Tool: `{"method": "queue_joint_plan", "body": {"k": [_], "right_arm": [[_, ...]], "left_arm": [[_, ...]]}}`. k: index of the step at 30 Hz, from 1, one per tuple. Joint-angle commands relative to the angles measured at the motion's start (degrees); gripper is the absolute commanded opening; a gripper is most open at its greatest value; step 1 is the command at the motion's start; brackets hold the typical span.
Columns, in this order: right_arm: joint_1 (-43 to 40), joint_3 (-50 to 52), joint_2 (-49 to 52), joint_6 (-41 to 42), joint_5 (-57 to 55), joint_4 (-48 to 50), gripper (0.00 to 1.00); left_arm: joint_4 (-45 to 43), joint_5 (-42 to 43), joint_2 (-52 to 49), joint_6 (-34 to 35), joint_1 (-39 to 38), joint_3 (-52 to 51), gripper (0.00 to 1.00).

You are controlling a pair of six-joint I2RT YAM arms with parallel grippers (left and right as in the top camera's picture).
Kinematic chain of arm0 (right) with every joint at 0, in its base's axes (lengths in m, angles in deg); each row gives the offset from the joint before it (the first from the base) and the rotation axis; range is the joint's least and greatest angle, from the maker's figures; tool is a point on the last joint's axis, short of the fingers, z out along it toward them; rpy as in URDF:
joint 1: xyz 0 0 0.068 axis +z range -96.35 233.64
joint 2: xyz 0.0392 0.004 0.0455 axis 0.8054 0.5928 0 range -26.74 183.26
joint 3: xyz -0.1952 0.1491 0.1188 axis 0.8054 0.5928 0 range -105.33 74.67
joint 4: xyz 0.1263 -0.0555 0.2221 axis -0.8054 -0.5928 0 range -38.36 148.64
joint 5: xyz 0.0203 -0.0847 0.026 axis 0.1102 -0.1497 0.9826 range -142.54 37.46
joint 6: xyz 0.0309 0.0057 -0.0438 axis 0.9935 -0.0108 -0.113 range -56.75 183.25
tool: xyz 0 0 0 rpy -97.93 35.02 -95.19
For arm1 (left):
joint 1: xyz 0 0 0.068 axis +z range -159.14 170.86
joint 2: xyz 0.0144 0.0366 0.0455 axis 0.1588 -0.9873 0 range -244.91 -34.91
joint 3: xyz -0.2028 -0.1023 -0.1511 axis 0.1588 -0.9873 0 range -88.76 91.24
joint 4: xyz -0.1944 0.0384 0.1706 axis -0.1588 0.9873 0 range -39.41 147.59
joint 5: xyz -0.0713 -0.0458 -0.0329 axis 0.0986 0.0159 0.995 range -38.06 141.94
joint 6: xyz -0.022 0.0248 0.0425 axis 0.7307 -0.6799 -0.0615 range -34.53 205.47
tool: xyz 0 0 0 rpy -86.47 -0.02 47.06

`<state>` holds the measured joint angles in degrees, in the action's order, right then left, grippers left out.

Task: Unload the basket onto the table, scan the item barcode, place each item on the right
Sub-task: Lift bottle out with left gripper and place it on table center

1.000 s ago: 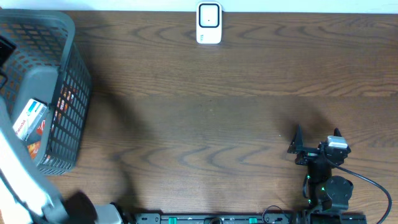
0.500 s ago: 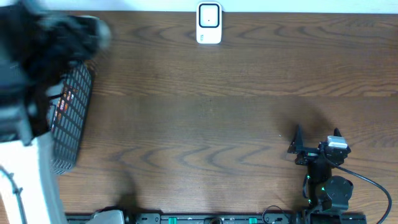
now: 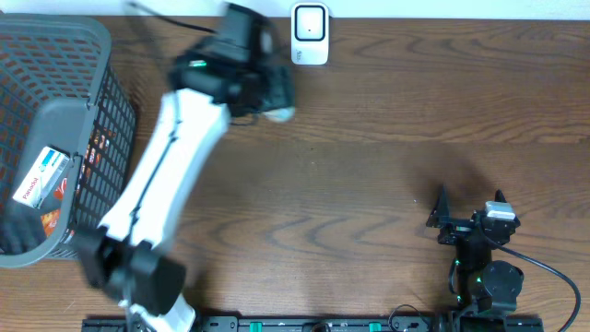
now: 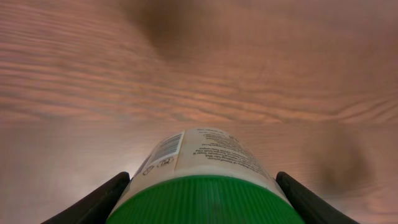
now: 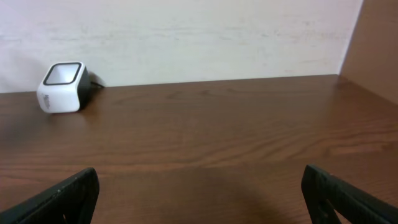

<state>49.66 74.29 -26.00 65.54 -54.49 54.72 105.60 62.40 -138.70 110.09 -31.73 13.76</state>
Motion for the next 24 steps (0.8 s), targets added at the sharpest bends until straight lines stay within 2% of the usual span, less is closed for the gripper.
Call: {"method": "queue_joint_plan", "body": {"k": [1,7,13,19,24], "right_arm": [[0.33,0.07,-0.35,-0.66,-0.09,-0.17,0.99],[0.33,0.07,-0.35,-0.68,-0.09,-0.17,0.99],[0.33,0.07,-0.35,-0.66,-0.09,-0.17,0.99],[0.33,0.07,-0.35,-0.66,-0.09,-0.17,0.99],[0.33,0.07,-0.35,-0.66,-0.09,-0.17,0.99]], "left_arm": [[-1.86,-4.13,-5.33,-0.31,-4.35,-0.09,0.66],[-6.12,-4.07,-15.39,1.27,-10.51,-0.09,0.66],[-8.28,-4.61,-20.33,1.38,-15.93,-0.09,0.66],[-8.57,-14.97,-21.44,5.03,-20.98,-1.09,0.66],[-11.58,-16.74,-21.44,7.82,-23.93,-5.14,0.66]]}}
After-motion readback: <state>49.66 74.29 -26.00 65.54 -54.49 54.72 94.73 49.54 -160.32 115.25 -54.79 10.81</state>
